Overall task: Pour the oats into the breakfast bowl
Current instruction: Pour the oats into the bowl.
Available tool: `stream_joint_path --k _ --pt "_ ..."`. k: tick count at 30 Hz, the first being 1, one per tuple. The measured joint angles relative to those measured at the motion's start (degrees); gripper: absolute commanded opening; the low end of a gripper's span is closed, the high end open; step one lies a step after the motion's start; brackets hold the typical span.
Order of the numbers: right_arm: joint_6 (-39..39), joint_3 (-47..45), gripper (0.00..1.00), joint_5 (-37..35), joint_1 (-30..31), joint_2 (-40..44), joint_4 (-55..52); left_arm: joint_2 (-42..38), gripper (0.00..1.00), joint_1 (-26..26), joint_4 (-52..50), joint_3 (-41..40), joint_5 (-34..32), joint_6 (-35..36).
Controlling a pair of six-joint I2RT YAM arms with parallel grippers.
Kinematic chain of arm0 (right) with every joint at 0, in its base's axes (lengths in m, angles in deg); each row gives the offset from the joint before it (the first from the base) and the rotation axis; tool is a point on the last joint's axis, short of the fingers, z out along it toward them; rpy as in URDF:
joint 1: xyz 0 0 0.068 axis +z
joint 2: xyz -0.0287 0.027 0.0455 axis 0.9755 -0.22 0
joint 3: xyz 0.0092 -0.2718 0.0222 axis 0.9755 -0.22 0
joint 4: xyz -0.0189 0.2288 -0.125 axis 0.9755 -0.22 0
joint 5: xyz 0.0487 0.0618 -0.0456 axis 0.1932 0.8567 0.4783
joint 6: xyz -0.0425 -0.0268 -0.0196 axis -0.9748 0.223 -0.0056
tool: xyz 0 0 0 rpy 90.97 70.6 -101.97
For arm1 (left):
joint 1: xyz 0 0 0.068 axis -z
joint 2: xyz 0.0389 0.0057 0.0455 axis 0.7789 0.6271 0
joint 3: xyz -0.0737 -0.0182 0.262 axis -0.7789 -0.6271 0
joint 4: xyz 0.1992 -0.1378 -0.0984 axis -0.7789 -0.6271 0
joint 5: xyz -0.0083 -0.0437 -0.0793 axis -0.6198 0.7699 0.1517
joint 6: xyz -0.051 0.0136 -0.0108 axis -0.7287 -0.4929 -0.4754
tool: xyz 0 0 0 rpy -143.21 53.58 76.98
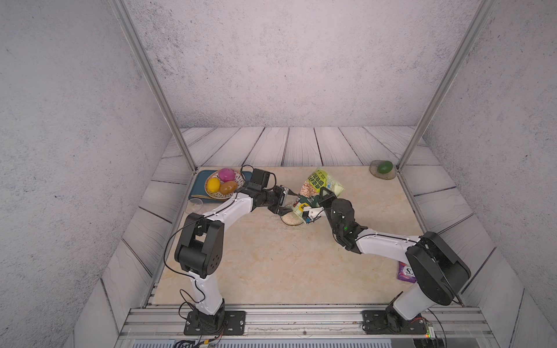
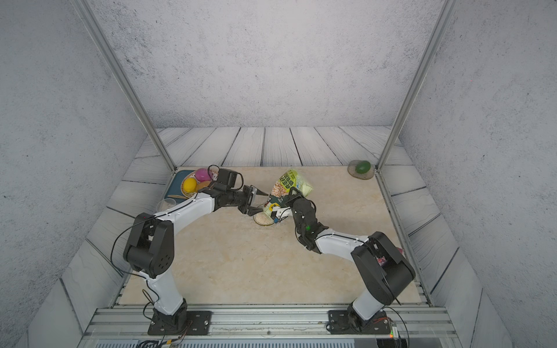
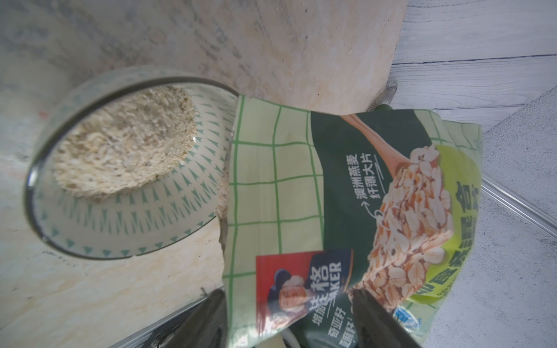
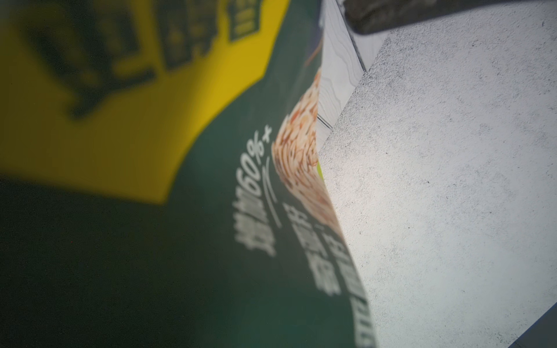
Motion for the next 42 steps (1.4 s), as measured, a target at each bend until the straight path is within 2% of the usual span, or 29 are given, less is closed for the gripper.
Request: stream_joint_path --k 9,14,17,25,30,42 --pt "-0.1 0.0 0.0 -0.3 0.0 0.0 0.5 2.1 0.6 0.0 -1.6 3.3 0.4 0.6" --pt "-0.2 0.0 0.0 -0.6 1.3 0.0 0.4 2.1 0.46 0.0 -1.6 4.2 0.9 0.7" --pt "-0.3 0.0 0.0 -0.6 1.8 0.0 0.4 2.1 0.4 0.2 -1.6 4.2 1.3 0.9" --pt "-0.5 0.0 0.0 -0.6 2.0 -0.1 0.4 2.1 0.13 0.7 -0.7 1.7 1.7 1.1" --pt "-0.5 0.0 0.0 -0.6 2.2 -0.7 0.5 2.1 0.0 0.9 -0.1 1.6 1.9 2.0" --pt "-1.0 0.0 0.0 -0.8 2.4 -0.9 0.4 1.8 0.0 0.9 3.0 -2.7 2.9 4.1"
